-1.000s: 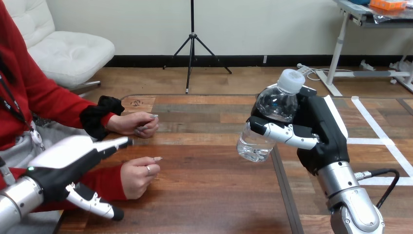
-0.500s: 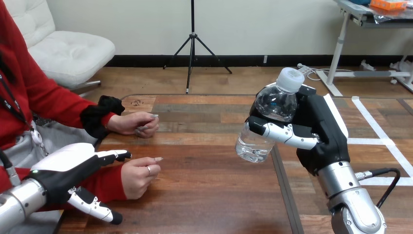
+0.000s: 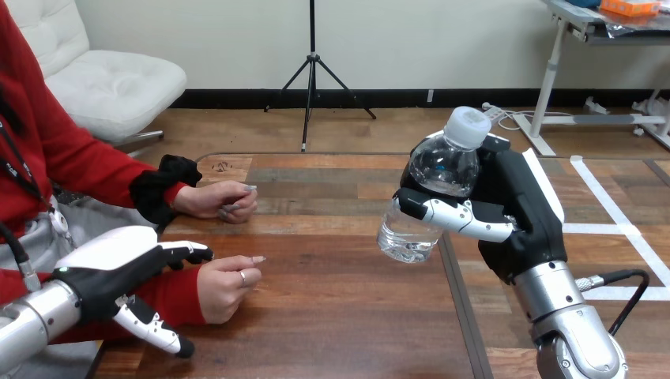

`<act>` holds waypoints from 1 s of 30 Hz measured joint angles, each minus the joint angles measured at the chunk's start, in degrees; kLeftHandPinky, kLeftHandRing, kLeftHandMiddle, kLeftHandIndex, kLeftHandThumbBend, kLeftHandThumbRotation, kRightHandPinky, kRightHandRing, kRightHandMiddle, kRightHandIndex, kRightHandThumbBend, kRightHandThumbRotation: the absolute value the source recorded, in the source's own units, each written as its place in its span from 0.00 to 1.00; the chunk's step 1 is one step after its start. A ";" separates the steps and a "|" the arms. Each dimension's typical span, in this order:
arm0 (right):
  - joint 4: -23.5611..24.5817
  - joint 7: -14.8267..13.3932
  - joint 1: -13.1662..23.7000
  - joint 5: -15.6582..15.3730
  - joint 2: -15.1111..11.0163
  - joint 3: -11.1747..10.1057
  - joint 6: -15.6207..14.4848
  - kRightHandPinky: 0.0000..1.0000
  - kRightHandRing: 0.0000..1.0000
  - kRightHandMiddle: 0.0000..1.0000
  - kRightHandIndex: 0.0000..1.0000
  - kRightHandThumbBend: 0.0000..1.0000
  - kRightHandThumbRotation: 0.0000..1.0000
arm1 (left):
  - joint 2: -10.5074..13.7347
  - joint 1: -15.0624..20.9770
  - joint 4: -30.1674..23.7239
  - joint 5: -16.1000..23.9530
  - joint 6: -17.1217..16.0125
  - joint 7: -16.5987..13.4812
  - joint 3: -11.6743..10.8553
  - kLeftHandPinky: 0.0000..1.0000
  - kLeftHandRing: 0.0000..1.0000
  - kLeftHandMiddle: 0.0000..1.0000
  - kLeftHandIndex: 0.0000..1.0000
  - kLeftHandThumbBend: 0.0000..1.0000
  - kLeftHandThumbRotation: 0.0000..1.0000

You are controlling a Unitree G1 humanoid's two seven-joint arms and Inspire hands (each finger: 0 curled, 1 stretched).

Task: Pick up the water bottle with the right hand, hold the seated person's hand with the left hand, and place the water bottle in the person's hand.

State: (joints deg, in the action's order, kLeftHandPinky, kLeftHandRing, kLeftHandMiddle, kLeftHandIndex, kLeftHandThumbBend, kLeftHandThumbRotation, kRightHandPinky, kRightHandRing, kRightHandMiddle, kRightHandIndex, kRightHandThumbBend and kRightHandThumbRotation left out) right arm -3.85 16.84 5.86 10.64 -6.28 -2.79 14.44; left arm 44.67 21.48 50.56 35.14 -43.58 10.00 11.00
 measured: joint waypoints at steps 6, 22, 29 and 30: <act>1.65 -0.01 -0.29 0.08 0.00 0.02 -0.27 0.31 0.37 0.44 0.45 0.86 0.00 | -0.01 1.35 1.55 1.06 0.63 -1.45 1.25 0.69 0.76 0.81 0.83 1.00 0.25; 3.76 0.24 -0.86 0.78 -0.10 0.03 -0.52 0.30 0.36 0.44 0.45 0.86 0.00 | -0.58 2.84 4.83 3.01 2.27 -5.49 3.90 0.67 0.74 0.79 0.81 1.00 0.26; 4.59 0.29 -1.49 0.77 -0.26 0.03 -0.76 0.30 0.36 0.44 0.45 0.86 0.00 | -0.74 3.73 5.92 4.03 3.08 -7.47 4.91 0.66 0.74 0.78 0.80 1.00 0.26; 4.78 0.29 -1.59 0.77 -0.29 0.03 -0.84 0.30 0.36 0.44 0.46 0.86 0.00 | -0.76 3.83 6.05 4.14 3.15 -7.77 5.08 0.66 0.74 0.78 0.80 1.00 0.26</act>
State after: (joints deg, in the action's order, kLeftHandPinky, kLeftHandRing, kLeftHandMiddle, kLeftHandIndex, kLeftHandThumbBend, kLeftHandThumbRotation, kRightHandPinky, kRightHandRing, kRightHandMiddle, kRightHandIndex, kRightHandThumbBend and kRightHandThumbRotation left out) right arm 0.93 17.13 4.26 11.41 -6.57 -2.75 13.60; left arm 43.92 25.32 56.61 39.28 -40.44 2.22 16.08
